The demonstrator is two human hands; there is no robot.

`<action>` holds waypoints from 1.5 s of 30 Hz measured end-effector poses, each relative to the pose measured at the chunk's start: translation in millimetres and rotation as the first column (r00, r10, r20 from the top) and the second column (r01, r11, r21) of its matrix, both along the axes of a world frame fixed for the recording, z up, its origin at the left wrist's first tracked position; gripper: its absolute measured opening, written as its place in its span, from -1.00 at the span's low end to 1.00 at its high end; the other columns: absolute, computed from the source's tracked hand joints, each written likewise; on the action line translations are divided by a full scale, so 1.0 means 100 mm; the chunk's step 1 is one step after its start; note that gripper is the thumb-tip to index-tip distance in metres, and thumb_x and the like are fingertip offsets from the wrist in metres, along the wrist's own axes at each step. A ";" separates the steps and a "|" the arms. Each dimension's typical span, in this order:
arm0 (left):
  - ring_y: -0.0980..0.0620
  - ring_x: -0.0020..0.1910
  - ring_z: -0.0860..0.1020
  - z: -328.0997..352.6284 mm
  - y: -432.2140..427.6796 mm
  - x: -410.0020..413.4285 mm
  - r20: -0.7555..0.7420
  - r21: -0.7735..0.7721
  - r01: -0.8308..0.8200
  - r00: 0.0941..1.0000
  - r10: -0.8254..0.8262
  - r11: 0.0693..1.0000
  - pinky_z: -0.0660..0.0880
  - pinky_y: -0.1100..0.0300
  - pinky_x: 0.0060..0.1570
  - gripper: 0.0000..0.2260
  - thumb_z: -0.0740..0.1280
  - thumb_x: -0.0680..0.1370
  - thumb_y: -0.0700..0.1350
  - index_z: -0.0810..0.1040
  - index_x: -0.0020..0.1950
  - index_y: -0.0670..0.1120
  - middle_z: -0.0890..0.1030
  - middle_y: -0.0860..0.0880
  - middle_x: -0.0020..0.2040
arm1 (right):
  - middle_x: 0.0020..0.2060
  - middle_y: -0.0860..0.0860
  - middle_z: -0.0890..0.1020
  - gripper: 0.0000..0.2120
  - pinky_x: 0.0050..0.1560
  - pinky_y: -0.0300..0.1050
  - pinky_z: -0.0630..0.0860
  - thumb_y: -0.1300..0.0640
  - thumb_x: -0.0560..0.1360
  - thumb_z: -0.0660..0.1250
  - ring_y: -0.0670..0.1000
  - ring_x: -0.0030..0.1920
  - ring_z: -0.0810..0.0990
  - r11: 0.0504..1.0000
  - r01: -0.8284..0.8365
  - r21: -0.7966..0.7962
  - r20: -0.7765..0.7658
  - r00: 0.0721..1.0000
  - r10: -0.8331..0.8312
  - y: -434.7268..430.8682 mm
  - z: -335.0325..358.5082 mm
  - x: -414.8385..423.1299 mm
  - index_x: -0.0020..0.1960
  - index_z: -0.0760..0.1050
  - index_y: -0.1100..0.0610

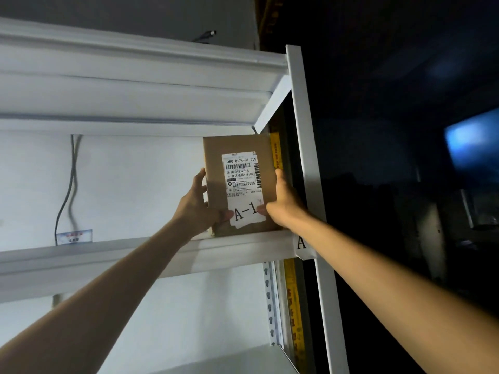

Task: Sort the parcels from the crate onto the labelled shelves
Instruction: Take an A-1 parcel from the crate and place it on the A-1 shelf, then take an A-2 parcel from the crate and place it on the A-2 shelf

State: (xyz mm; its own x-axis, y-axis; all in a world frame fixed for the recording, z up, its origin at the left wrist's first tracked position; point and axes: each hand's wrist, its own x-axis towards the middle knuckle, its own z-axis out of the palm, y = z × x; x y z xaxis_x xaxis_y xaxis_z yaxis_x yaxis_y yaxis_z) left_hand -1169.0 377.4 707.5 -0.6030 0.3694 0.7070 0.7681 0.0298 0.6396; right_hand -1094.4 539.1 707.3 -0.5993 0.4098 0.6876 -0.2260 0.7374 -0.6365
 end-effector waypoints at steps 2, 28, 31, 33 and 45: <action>-0.17 0.10 0.59 0.01 0.06 0.04 -0.024 -0.019 -0.017 1.000 0.017 1.000 0.53 -0.16 0.12 -0.04 0.52 0.31 -0.36 0.07 0.53 0.08 0.47 -0.10 0.34 | 0.42 0.12 0.32 -0.06 0.21 -0.02 0.47 0.41 0.43 0.37 0.13 0.36 0.37 1.000 0.018 -0.007 -0.004 1.000 -0.018 0.04 0.01 0.02 0.55 -0.17 0.02; -0.04 0.21 0.49 -0.19 -1.36 0.71 -0.613 -0.353 -0.724 0.657 0.439 0.592 0.43 0.09 0.13 -0.67 0.33 0.50 -0.07 0.46 0.26 0.06 0.54 0.03 0.19 | 0.20 0.09 0.47 -0.52 0.15 0.04 0.46 0.24 0.40 0.34 0.11 0.22 0.46 0.747 -0.054 0.662 0.110 0.994 -0.025 -1.24 -0.17 0.49 0.31 0.36 0.16; -0.02 0.14 0.54 -0.42 -2.12 0.87 -0.552 -0.371 -0.773 0.629 0.548 0.515 0.47 0.09 0.13 -0.73 0.35 0.48 -0.08 0.52 0.18 0.05 0.59 0.04 0.10 | 0.19 0.06 0.47 -0.53 0.08 -0.13 0.41 0.19 0.38 0.36 0.07 0.21 0.46 0.713 -0.240 0.659 0.240 0.965 0.103 -1.84 -0.35 0.36 0.27 0.39 0.11; -0.01 0.10 0.55 -0.58 -2.72 1.05 -0.510 -0.395 -0.805 0.593 0.623 0.443 0.48 0.10 0.11 -0.78 0.37 0.48 -0.08 0.55 0.12 0.04 0.61 0.03 0.06 | 0.20 0.04 0.48 -0.51 0.02 -0.16 0.40 0.16 0.37 0.39 0.06 0.19 0.47 0.662 -0.369 0.652 0.322 0.925 0.199 -2.38 -0.49 0.33 0.27 0.40 0.09; -0.05 0.01 0.58 -1.42 -5.68 3.15 -0.386 -0.590 -0.798 0.145 0.911 -0.122 0.55 0.03 0.07 -0.85 0.39 0.45 -0.09 0.62 0.01 -0.01 0.62 0.00 0.01 | 0.01 0.02 0.54 -0.52 -0.11 -0.21 0.45 0.17 0.36 0.47 0.01 -0.04 0.52 0.098 -0.785 0.612 0.495 0.477 0.726 -5.96 -1.30 1.33 0.24 0.43 0.18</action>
State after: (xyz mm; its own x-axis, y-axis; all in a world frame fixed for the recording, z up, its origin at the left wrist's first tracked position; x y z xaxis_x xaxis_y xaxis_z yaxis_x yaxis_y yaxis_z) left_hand -854.3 -190.9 565.4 -0.7958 -0.3161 0.5165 -0.2859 0.9480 0.1397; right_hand -961.5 -56.6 577.6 -0.3357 -0.8628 0.3779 -0.9382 0.3419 -0.0529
